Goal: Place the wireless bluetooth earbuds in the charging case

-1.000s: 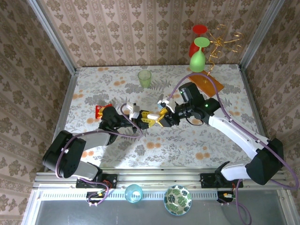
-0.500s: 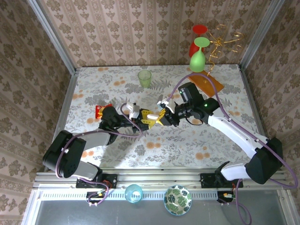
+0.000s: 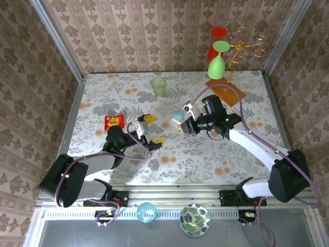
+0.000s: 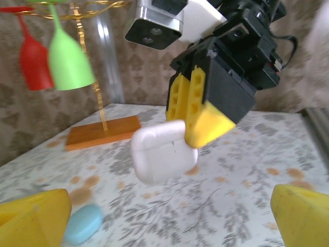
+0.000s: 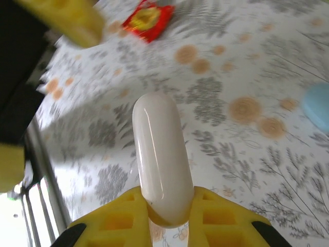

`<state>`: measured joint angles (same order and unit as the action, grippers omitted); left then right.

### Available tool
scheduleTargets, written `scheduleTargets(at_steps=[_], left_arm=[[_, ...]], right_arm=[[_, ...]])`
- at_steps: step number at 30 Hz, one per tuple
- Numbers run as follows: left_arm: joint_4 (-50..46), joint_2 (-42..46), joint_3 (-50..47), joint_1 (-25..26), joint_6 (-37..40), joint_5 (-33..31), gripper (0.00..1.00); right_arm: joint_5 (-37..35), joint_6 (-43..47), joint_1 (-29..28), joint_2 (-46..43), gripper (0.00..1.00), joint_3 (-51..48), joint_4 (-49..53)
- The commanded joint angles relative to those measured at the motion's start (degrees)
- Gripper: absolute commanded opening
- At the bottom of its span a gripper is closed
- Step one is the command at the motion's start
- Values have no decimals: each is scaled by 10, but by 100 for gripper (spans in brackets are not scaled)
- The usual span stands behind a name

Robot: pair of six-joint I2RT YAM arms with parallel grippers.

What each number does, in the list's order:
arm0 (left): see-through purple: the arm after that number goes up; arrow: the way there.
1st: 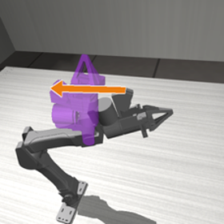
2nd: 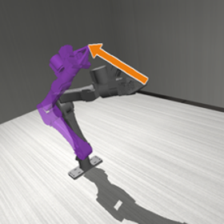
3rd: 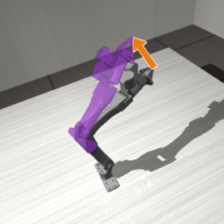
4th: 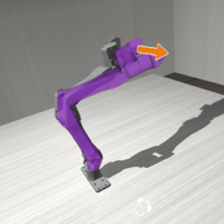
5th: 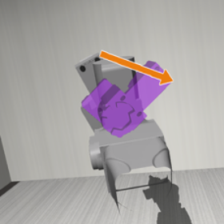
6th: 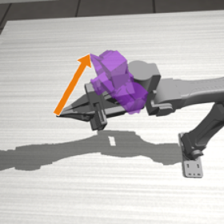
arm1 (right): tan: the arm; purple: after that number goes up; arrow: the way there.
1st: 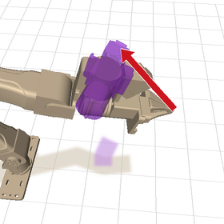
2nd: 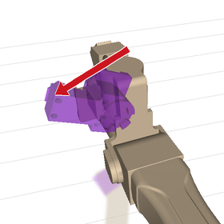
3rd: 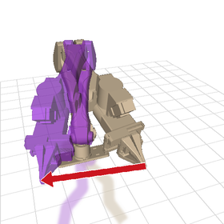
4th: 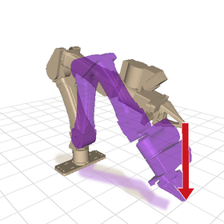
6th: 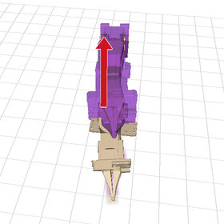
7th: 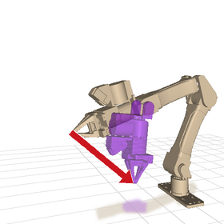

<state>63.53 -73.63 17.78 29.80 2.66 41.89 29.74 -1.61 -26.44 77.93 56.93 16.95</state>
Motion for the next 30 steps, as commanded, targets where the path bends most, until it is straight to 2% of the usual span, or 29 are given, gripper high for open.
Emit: scheduleTargets(at_steps=[1, 7, 18, 21, 25, 27, 28, 30], left_arm=[[-87, 34, -2, -2, 101, -101, 100], [-238, 90, 8, 2, 170, -107, 100], [-309, 103, 18, 6, 175, -62, 100], [-317, 103, 21, 6, 177, -62, 100], [-312, 97, 24, 5, 157, -78, 100], [-298, 96, 24, 1, 133, -113, 100], [-297, 96, 25, -2, 127, -132, 100], [-302, 103, 26, -10, 118, -181, 100]], right_arm=[[-42, -160, 15, 50, 11, -2, -49], [-9, -311, 19, 127, 17, -15, -83], [-24, -337, 22, 243, 18, -20, -112], [-40, -331, 22, 242, 26, -19, -111], [-90, -300, 24, 203, 46, -19, -88], [-117, -280, 25, 176, 54, -21, -83], [-136, -267, 28, 159, 61, -23, -80], [-178, -245, 31, 126, 64, -23, -71]])
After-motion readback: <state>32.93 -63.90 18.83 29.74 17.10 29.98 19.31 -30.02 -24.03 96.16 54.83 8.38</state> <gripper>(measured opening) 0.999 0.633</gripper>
